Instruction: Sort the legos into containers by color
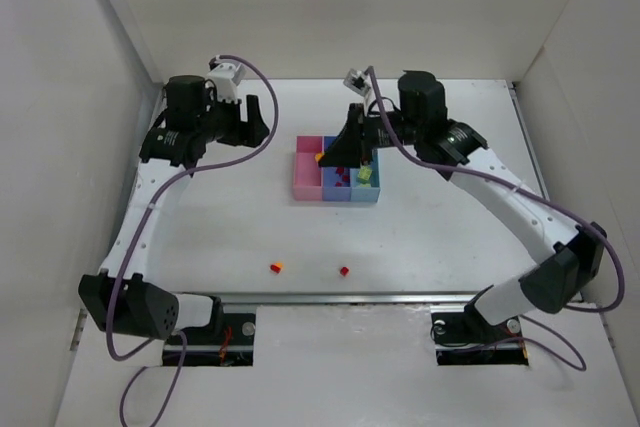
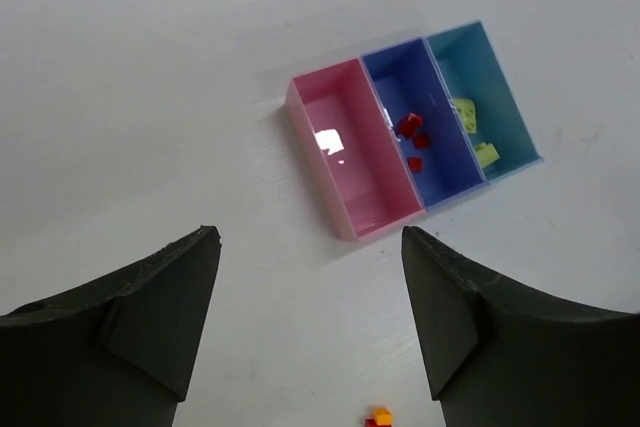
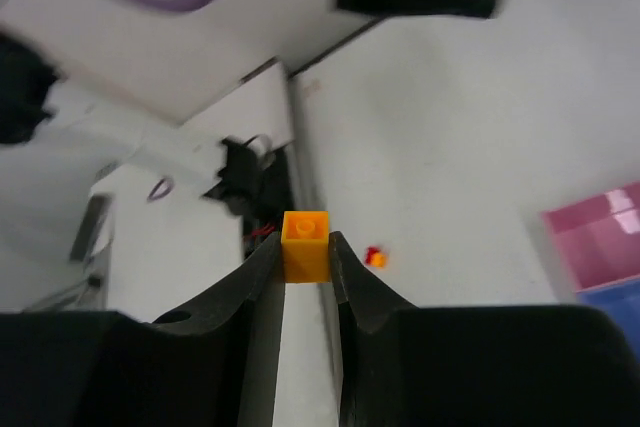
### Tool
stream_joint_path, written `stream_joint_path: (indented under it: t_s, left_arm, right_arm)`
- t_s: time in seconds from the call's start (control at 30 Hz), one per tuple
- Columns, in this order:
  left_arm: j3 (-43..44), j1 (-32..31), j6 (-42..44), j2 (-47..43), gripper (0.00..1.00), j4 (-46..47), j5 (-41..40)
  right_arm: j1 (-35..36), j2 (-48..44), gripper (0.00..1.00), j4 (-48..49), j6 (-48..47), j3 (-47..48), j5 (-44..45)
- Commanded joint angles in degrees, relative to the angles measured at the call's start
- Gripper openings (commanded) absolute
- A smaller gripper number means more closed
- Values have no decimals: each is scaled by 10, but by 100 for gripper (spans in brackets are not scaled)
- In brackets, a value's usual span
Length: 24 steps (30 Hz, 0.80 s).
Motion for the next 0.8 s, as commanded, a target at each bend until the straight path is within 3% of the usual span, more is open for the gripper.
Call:
stream_joint_path:
  t_s: [0.0,0.13,0.23,0.47,0.77]
  left_arm:
    - [-13,18,19,-43,71,39,-38]
    - [-31,23,38,-59,75,45,-83]
    - [-56,28,38,-73,78,59,-101]
    - [-68,66,38,-67,79,65,-101]
    - [-78,77,33,-56,79,70,-91]
  right_arm:
    - [-2,62,6,-63,-15,72,187]
    - [15,134,6,-147,-23,174,408]
    - [30,214,6,-188,-23,226,498]
    - [36,373,6,-235,-23,356,530]
    - [36,465,26,-260,-23,412,531]
